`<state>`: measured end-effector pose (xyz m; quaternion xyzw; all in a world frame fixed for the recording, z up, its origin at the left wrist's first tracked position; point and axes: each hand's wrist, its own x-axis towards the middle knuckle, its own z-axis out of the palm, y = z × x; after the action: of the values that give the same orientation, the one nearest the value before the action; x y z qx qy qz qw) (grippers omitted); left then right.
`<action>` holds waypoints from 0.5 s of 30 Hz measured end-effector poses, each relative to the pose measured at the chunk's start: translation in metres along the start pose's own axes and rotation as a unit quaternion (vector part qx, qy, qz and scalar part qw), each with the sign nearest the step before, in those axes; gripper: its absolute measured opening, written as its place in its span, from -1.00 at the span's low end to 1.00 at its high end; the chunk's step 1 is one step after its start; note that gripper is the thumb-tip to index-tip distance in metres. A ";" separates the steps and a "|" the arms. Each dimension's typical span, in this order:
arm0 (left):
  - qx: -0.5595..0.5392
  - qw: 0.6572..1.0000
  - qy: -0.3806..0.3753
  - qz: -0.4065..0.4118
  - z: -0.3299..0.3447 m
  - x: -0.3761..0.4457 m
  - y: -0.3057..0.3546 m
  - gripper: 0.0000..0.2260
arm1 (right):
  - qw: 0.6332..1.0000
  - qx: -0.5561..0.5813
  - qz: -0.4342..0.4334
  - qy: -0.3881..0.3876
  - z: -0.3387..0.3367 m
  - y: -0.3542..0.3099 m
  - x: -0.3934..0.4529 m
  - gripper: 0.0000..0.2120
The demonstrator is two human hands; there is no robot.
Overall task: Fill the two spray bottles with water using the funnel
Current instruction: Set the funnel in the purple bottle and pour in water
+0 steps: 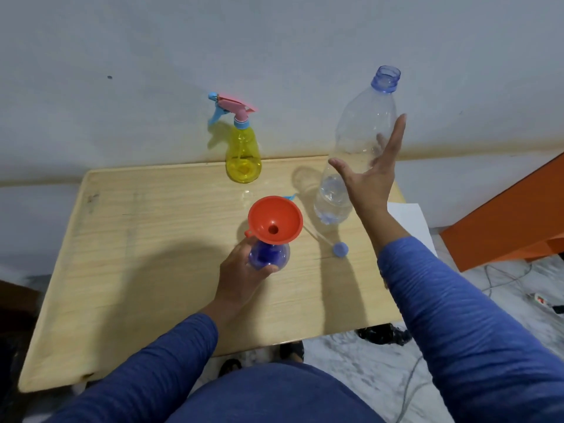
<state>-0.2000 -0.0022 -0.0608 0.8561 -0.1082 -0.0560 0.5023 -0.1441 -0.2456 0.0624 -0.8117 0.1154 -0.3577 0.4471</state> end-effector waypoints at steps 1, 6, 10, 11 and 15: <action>-0.004 1.000 -0.002 -0.001 0.000 0.000 0.000 -0.53 | 1.000 0.000 -0.005 -0.010 0.002 0.000 0.005 0.07; -0.022 1.000 0.003 -0.018 0.001 -0.002 0.002 -0.47 | 0.992 -0.013 -0.086 -0.090 0.006 -0.002 0.017 -0.04; -0.025 0.999 0.009 -0.026 0.000 -0.001 0.007 -0.53 | 0.974 -0.005 -0.119 -0.193 -0.003 -0.010 0.021 -0.02; -0.021 0.999 0.012 -0.026 0.000 -0.001 0.007 -0.53 | 0.967 0.001 -0.128 -0.222 -0.006 -0.012 0.022 -0.02; -0.037 0.998 0.019 -0.037 0.001 -0.001 0.004 -0.42 | 0.919 -0.021 -0.160 -0.359 -0.026 -0.020 0.027 0.02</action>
<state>-0.2020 -0.0047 -0.0578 0.8415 -0.0645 -0.0627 0.5327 -0.1456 -0.2642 0.1006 -0.9024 -0.1771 -0.1062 0.3782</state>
